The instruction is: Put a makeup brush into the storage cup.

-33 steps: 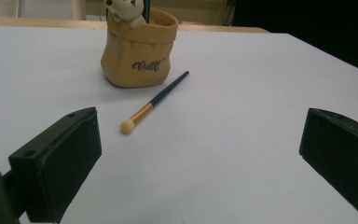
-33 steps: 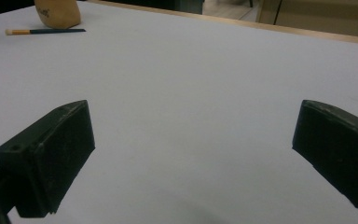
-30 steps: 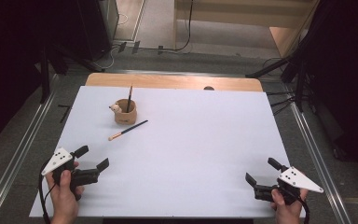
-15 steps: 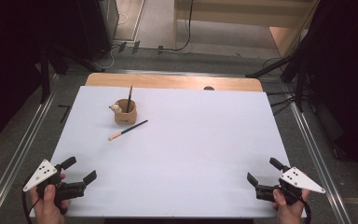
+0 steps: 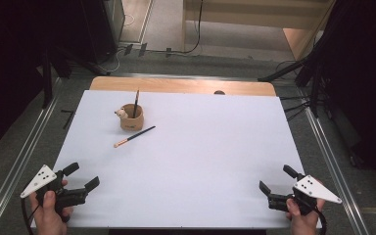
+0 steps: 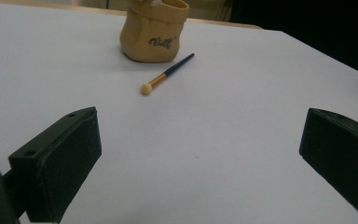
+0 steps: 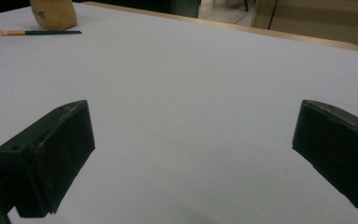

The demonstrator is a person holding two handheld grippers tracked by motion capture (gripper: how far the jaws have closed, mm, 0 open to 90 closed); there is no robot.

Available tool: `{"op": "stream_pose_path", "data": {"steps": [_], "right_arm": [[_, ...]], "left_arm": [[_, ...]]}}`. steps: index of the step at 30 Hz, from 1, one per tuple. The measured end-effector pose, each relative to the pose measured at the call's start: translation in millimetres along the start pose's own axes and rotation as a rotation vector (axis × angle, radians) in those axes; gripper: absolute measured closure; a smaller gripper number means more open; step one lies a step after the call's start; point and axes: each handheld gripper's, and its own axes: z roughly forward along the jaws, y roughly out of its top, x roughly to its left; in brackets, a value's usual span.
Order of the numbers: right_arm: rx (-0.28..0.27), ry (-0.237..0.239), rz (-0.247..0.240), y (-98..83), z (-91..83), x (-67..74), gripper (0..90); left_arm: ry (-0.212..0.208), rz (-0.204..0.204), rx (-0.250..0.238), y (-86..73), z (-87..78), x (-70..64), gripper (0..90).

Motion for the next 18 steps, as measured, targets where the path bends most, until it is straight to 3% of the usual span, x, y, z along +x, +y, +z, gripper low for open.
{"op": "stream_pose_path", "data": {"steps": [4, 14, 18], "right_arm": [[-0.002, 0.006, -0.003, 0.5, 0.8, 1.0, 0.0], [0.002, 0.005, -0.007, -0.2, 0.4, 0.3, 0.0], [0.001, 0.005, -0.008, 0.5, -0.7, 1.4, 0.0]], "left_arm": [[0.005, 0.013, 0.001, 8.4, 6.4, -2.9, 0.0], [0.006, 0.026, 0.088, 31.0, 31.4, -0.2, 0.0], [-0.003, 0.062, 0.129, 44.2, 42.5, 2.3, 0.0]]}}
